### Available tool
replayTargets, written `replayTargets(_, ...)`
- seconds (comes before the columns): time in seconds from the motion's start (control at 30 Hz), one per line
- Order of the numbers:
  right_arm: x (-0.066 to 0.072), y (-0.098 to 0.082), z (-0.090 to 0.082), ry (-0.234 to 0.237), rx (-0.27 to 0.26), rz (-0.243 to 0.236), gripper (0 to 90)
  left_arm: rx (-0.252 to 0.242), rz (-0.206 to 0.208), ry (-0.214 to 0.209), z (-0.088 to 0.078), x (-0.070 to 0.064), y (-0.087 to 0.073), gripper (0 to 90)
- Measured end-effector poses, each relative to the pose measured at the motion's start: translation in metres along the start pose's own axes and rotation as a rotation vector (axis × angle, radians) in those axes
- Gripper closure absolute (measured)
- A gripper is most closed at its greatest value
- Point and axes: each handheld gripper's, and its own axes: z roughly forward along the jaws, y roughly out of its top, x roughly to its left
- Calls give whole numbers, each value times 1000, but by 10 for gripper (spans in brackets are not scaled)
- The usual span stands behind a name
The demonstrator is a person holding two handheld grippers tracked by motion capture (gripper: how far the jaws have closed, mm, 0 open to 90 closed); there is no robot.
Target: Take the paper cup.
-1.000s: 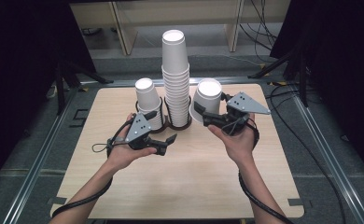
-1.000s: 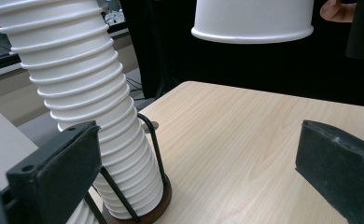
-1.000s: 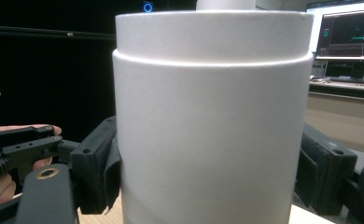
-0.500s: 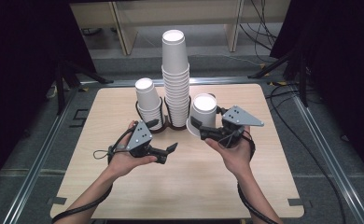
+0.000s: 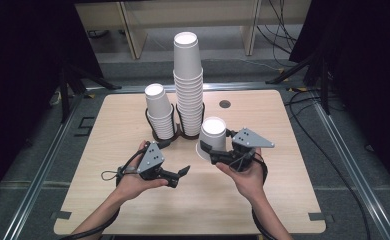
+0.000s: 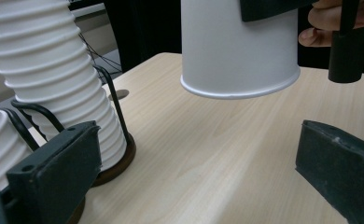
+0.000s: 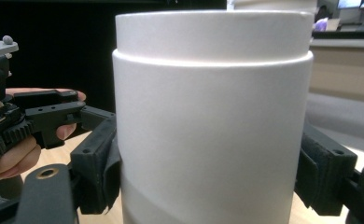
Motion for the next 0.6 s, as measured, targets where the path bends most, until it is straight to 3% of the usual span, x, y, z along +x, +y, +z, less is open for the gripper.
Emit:
replayTargets(0.07,3,-6,2,7,3,29,219,6,-3,-5,-1,-2,-4,0)
replayTargets(0.1,3,-9,2,10,14,15,219,12,2,-8,-1,-2,-6,0)
replayTargets(0.33,8,-27,4,36,43,36,218,38,9,-21,-7,-11,-23,0)
replayTargets(0.6,14,-45,7,68,72,65,218,43,-15,-46,-11,-20,-39,0)
